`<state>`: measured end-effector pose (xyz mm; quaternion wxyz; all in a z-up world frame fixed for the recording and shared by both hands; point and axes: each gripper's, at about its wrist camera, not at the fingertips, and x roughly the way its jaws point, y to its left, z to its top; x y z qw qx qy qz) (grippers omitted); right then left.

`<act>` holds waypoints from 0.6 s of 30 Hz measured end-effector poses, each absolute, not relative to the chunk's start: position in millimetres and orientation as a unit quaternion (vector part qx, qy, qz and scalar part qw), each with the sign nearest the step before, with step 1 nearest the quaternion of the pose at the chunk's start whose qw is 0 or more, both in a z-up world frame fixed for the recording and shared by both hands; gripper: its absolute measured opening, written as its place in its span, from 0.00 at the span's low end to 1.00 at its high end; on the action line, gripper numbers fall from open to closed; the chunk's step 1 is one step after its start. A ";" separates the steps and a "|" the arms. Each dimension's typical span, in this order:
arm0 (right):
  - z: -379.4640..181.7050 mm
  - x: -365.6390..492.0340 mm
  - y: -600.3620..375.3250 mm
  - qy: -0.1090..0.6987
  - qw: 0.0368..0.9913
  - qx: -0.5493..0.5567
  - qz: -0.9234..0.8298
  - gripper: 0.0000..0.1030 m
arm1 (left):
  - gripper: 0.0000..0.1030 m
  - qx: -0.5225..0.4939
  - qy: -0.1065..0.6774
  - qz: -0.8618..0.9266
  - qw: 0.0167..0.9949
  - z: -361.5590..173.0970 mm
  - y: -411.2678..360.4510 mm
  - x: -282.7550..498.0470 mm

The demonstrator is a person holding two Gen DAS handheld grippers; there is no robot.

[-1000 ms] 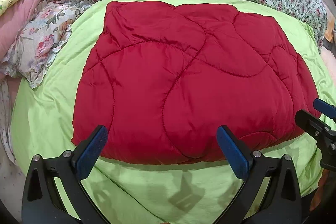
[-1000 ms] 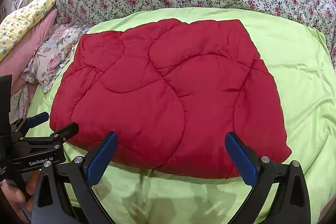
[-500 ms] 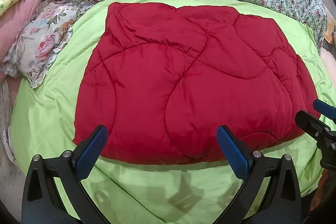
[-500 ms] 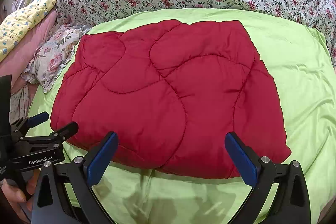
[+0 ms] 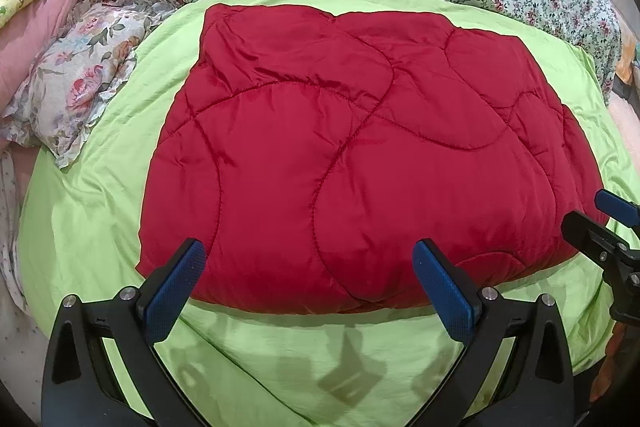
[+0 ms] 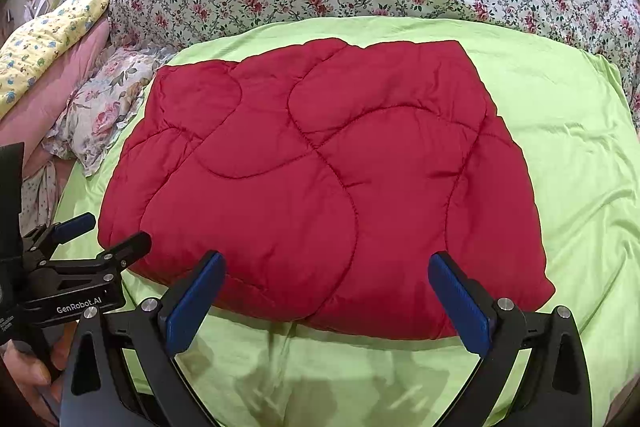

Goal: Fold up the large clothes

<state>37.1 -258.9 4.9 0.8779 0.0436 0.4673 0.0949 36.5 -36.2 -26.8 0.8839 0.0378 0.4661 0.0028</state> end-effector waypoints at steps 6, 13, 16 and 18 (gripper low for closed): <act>4.8 36.6 -258.9 0.468 0.878 0.044 0.096 0.99 | 1.00 0.036 0.466 0.005 0.884 -27.3 -33.9 36.4; 4.9 36.3 -260.6 0.467 0.878 0.045 0.096 0.99 | 1.00 0.034 0.466 0.006 0.884 -27.1 -32.4 36.7; 4.4 37.3 -263.4 0.467 0.878 0.045 0.097 0.99 | 1.00 0.034 0.466 0.006 0.884 -27.1 -32.2 36.6; 4.4 37.3 -263.8 0.467 0.878 0.045 0.098 0.99 | 1.00 0.035 0.465 0.005 0.885 -27.0 -32.0 36.6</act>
